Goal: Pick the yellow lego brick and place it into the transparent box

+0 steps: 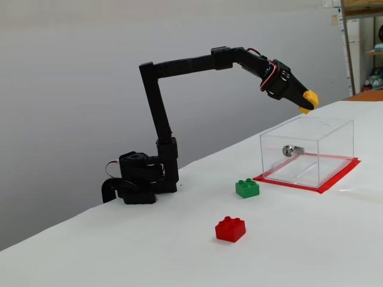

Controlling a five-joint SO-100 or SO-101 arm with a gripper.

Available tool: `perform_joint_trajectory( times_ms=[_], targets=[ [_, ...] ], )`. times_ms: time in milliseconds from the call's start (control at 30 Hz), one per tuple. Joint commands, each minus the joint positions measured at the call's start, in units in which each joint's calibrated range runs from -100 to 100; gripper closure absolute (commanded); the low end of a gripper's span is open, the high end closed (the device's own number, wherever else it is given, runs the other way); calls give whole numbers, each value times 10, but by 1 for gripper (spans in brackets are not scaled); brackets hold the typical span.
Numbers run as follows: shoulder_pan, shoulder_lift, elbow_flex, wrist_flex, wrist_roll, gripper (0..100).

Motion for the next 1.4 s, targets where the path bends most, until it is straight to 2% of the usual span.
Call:
perform_joint_trajectory(
  times_ms=[0,67,167,967,1233,1367],
  targets=[
    [-3,-4,-23,-6,-2,81],
    [-3,-4,-22,-6,-2,76],
    [-3,-4,-21,-6,-2,74],
    [-1,-4,-21,-8,-2,75],
    [18,-14,-17,0,-1,98],
    [36,-36,-16,1,1,99]
  ],
)
